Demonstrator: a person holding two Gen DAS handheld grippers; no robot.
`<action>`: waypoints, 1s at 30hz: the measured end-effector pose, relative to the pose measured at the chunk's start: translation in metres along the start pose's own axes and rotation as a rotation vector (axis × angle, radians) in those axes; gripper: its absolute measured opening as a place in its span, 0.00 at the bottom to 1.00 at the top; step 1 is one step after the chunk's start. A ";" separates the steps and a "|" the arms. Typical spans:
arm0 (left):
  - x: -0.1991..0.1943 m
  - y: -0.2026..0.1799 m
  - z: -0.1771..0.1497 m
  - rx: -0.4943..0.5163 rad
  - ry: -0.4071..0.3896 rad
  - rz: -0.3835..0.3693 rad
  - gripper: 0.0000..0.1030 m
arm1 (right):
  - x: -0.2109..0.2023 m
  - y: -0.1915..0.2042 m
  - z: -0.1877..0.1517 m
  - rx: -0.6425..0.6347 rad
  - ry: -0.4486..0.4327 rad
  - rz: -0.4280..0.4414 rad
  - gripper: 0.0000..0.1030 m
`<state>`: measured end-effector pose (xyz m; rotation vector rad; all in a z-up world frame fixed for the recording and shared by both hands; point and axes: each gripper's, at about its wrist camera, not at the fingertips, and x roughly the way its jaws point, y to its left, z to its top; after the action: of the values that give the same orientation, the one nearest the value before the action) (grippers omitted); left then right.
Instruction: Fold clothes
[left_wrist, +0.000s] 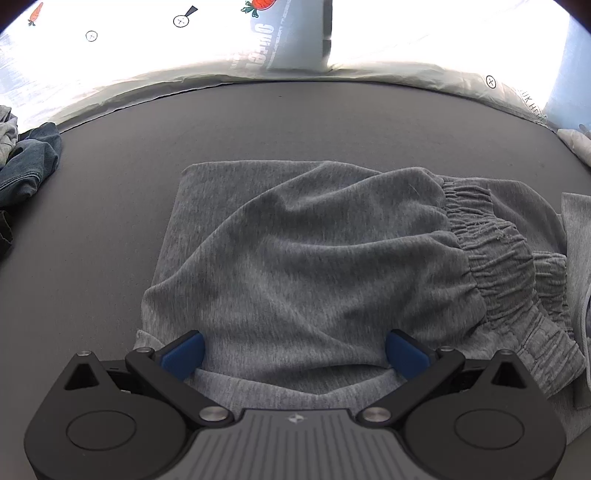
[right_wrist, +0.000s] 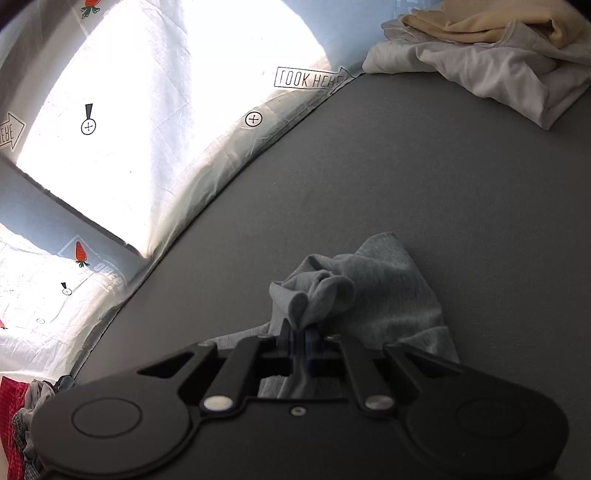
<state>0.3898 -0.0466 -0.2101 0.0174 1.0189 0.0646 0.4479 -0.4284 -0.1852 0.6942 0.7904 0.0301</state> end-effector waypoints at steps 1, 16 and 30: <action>0.000 0.000 0.001 -0.006 0.003 0.004 1.00 | -0.001 0.011 0.004 -0.024 -0.001 0.034 0.05; 0.003 -0.002 0.004 -0.027 0.012 0.018 1.00 | 0.039 0.102 -0.017 -0.297 0.168 0.212 0.49; 0.001 -0.004 0.007 -0.052 0.047 0.038 1.00 | -0.089 -0.018 -0.089 -0.468 0.001 -0.206 0.54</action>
<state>0.3965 -0.0503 -0.2080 -0.0125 1.0641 0.1265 0.3210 -0.4167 -0.1826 0.1691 0.8147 0.0275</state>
